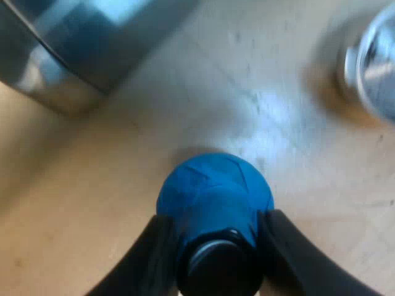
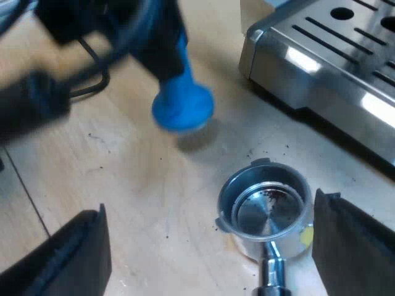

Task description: Grind coffee beans and then tamp

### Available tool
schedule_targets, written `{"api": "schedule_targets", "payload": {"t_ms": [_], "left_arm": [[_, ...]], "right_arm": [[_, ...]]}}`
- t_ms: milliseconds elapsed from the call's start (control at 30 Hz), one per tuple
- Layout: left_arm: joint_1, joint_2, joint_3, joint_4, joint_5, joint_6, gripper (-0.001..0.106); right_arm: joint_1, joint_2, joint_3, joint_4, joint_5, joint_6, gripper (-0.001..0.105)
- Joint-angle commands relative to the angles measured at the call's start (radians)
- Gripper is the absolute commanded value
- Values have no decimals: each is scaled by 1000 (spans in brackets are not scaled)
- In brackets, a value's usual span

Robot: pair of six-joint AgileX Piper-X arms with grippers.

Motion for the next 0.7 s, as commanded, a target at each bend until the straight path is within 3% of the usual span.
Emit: {"api": "schedule_targets", "payload": {"t_ms": [33, 200, 300, 367, 433, 533, 700], "left_arm": [[-1, 40, 34, -41, -7, -10, 0], [-1, 93, 34, -90, -32, -70, 0], [-1, 109, 34, -95, -50, -69, 4], [-1, 112, 34, -95, -50, -69, 15], [-1, 112, 34, -90, -50, -69, 39], [-1, 112, 34, -82, -50, -67, 61], [-1, 112, 5, -20, -44, -59, 78]], "right_arm": [[-4, -6, -11, -4, -9, 10, 70], [-4, -6, -11, 4, -9, 14, 70], [-4, -6, -11, 7, -9, 13, 70], [-4, -6, -11, 18, -9, 13, 70], [-4, -6, -11, 40, -9, 15, 70], [-4, -6, -11, 48, -15, 58, 70], [-4, -6, -28, 58, -42, 68, 70]]}}
